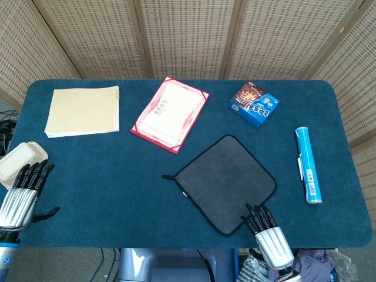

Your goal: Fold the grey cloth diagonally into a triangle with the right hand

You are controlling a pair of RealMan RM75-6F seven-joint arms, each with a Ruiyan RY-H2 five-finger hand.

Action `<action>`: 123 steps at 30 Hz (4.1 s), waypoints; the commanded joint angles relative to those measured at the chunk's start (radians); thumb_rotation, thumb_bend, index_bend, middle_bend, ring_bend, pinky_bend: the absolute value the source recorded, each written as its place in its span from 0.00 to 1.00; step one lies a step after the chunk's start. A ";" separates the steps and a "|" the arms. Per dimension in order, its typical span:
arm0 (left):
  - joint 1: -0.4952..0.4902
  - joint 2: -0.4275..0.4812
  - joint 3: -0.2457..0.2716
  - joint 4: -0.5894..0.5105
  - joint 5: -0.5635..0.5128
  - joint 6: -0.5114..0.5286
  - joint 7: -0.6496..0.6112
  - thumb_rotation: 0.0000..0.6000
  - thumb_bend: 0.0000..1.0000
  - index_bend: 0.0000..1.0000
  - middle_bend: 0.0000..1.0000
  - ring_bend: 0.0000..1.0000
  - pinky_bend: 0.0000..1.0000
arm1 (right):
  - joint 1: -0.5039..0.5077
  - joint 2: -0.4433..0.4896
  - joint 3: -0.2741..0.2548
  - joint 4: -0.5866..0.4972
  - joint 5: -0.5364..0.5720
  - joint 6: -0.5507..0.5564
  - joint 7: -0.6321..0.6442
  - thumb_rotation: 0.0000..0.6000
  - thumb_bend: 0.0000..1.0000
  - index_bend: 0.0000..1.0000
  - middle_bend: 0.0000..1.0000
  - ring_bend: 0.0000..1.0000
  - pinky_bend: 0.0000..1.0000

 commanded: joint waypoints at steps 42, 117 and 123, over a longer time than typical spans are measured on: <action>-0.004 -0.003 -0.003 0.003 -0.009 -0.005 -0.002 1.00 0.12 0.00 0.00 0.00 0.00 | 0.066 -0.214 0.072 0.087 0.124 -0.117 0.009 1.00 0.11 0.24 0.00 0.00 0.00; -0.007 -0.005 -0.004 0.004 -0.009 -0.003 -0.007 1.00 0.12 0.00 0.00 0.00 0.00 | 0.132 -0.283 0.108 0.155 0.229 -0.140 0.017 1.00 0.27 0.32 0.00 0.00 0.00; -0.007 -0.004 -0.002 0.004 -0.004 -0.002 -0.009 1.00 0.12 0.00 0.00 0.00 0.00 | 0.134 -0.281 0.112 0.153 0.238 -0.139 0.013 1.00 0.28 0.34 0.00 0.00 0.00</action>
